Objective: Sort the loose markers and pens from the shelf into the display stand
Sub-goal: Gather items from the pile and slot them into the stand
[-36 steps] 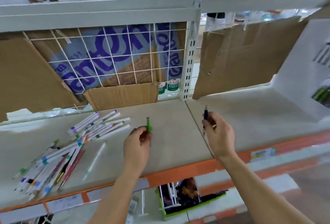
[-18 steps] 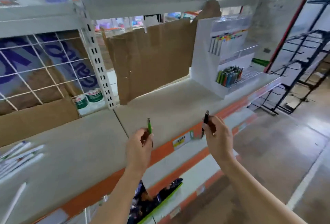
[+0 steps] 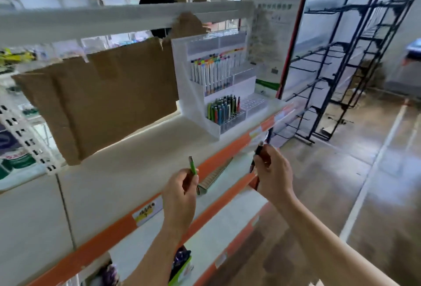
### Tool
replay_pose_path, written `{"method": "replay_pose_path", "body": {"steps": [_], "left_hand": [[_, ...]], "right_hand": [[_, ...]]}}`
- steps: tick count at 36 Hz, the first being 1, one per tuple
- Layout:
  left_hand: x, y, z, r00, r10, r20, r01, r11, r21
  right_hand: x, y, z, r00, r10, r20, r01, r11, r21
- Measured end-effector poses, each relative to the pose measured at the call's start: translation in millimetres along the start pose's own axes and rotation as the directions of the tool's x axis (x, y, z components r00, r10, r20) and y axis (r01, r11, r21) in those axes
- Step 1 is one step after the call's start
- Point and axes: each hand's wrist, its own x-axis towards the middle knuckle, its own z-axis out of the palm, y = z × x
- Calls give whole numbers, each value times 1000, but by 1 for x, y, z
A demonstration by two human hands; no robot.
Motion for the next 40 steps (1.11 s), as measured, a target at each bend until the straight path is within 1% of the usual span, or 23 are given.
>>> {"method": "replay_pose_path", "body": {"steps": [3, 5, 9, 13, 16, 20, 25, 28, 31, 34, 36, 38, 40], "left_hand": [[18, 7, 20, 1000, 4, -10, -4, 1000, 24], [32, 10, 31, 1000, 1, 1, -1, 1000, 4], [67, 11, 51, 1000, 17, 18, -17, 1000, -4], [103, 15, 65, 1000, 24, -6, -24, 998, -53], [127, 13, 78, 1000, 2, 7, -1, 998, -64], [150, 6, 96, 1000, 19, 23, -19, 1000, -18], [165, -2, 110, 1000, 19, 9, -19, 999, 27], [175, -7, 119, 1000, -2, -2, 2, 1000, 2], [182, -6, 128, 999, -3, -38, 4, 1000, 24], [185, 1, 136, 995, 5, -97, 3, 997, 80], [185, 6, 143, 989, 4, -148, 12, 995, 103], [184, 10, 151, 980, 4, -198, 13, 996, 84], [182, 11, 160, 971, -16, -239, 32, 997, 64]], "right_hand": [[21, 8, 0, 999, -1, -35, 3, 999, 44], [38, 12, 4, 999, -9, -31, 11, 998, 63], [74, 24, 18, 995, -80, -62, 84, 995, 59], [110, 30, 34, 995, -95, -28, 95, 995, 16], [135, 31, 47, 996, -92, -12, 92, 996, -2], [161, 35, 63, 996, -86, -20, 86, 996, -6], [187, 38, 81, 995, -97, -5, 97, 995, -1], [201, 42, 91, 993, -121, 16, 120, 992, 37], [213, 46, 101, 984, -176, 40, 169, 977, 128], [225, 53, 108, 966, -239, 101, 214, 954, 212], [234, 59, 112, 949, -277, 147, 242, 945, 222], [242, 64, 114, 929, -317, 188, 282, 940, 193], [249, 69, 117, 904, -356, 237, 313, 928, 200]]}}
